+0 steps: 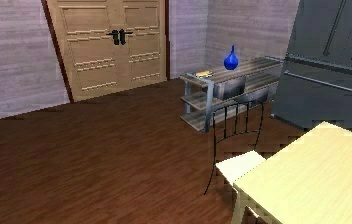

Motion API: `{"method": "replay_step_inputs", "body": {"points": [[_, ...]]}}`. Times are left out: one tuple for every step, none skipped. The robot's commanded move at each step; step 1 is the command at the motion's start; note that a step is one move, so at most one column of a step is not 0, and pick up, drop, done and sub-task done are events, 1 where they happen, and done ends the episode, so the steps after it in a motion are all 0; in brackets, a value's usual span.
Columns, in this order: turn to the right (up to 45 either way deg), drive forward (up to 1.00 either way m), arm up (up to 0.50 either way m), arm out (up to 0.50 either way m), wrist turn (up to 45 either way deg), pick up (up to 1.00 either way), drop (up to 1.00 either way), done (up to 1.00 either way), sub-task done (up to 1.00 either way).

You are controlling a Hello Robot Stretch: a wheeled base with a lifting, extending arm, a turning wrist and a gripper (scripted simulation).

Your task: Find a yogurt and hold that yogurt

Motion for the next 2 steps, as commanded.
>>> {"method": "replay_step_inputs", "body": {"points": [[0.0, 0.00, 0.00, 0.48, 0.0, 0.00, 0.00, 0.00, 0.00], [0.0, 0.00, 0.00, 0.00, 45.0, 0.00, 0.00, 0.00, 0.00]]}}
